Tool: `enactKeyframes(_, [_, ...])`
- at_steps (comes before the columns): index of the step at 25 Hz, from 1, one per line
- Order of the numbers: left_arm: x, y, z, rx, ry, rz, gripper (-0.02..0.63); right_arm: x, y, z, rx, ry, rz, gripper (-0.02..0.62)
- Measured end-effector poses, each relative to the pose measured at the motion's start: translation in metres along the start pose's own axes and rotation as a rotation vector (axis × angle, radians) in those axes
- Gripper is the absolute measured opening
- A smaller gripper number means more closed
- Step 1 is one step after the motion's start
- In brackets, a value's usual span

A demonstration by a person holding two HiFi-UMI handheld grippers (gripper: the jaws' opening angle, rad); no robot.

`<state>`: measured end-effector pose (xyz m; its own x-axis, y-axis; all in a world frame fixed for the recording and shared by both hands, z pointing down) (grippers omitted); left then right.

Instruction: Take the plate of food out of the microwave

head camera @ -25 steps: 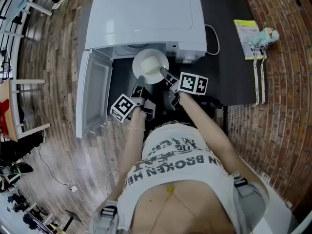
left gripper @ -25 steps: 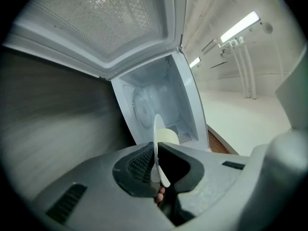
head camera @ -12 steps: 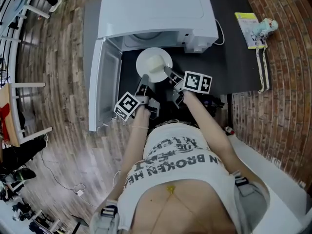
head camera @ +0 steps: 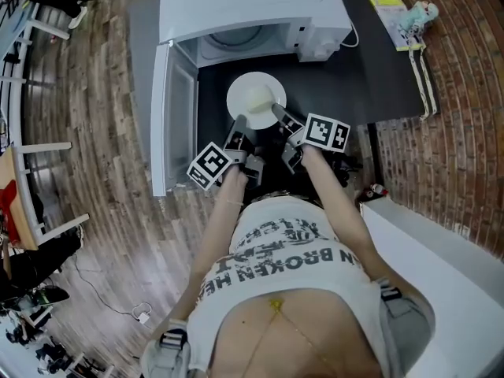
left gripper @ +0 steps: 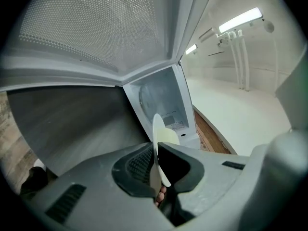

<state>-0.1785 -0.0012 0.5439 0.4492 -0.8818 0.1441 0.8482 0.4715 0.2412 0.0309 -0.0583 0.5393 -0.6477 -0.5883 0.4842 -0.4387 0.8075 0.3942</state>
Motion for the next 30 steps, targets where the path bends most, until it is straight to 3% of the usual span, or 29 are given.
enactKeyframes(9, [-0.012, 0.019, -0.010, 0.030, -0.009, -0.033, 0.026, -0.018, 0.006, -0.004, -0.006, -0.024, 0.003, 0.055])
enactKeyframes(30, [-0.018, 0.129, -0.041, 0.005, -0.058, -0.170, 0.026, -0.091, -0.015, -0.052, -0.084, -0.071, 0.141, 0.055])
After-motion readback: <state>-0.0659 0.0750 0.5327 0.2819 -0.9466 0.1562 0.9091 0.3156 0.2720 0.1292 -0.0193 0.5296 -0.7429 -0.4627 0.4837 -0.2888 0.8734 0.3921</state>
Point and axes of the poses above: the fingertips, and each gripper's own axes: x forward along the fingers, z to its left, y out of its underside, the point moved 9 cm from there along -x, backward along the fingers, and after that the axes turned 7 degrees about y, right-handed, at the moved point
